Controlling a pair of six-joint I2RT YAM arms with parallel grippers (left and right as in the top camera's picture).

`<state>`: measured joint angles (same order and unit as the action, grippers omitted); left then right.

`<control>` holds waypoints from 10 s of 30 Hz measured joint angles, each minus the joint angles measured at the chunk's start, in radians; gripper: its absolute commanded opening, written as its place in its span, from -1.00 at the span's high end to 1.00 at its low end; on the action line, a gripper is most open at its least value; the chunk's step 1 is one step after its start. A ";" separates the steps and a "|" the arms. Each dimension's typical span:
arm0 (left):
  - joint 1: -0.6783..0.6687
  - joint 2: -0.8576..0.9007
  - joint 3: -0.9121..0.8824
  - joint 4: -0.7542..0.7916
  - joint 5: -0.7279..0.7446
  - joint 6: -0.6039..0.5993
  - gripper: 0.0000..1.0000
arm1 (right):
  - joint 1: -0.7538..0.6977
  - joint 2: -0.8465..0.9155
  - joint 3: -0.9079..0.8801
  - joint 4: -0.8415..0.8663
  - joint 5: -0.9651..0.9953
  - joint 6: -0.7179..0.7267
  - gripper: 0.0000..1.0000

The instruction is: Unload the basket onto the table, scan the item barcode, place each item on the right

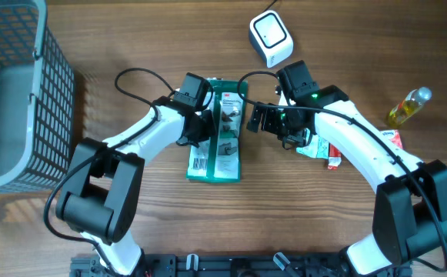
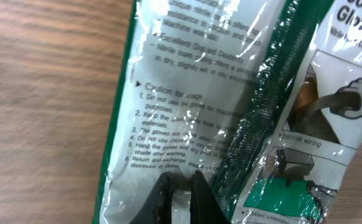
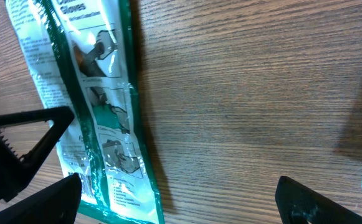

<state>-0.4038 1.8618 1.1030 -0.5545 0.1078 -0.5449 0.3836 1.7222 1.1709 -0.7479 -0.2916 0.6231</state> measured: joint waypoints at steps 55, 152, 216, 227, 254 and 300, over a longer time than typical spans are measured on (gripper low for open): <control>0.060 0.051 0.058 -0.093 0.085 0.237 0.92 | 0.111 0.255 -0.180 0.682 -0.362 0.087 0.41; 0.435 -0.145 0.216 -0.227 -0.329 0.248 -1.00 | 0.116 -0.317 0.192 -0.156 -0.051 -0.225 0.92; 0.435 -0.144 0.216 -0.229 -0.328 0.248 -1.00 | 0.106 0.511 0.761 0.386 0.827 -0.834 0.91; 0.435 -0.144 0.216 -0.229 -0.328 0.248 -1.00 | -0.002 0.117 0.762 -0.569 0.319 -0.526 0.91; 0.435 -0.144 0.216 -0.228 -0.328 0.248 -1.00 | -0.020 0.126 0.258 -0.416 0.320 -0.281 -0.99; 0.435 -0.144 0.216 -0.228 -0.328 0.248 -1.00 | -0.020 -0.696 0.250 0.202 0.389 -0.280 -1.00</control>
<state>0.0311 1.7176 1.3186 -0.7826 -0.2203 -0.2970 0.3637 1.0260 1.4208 -0.5457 0.0975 0.3435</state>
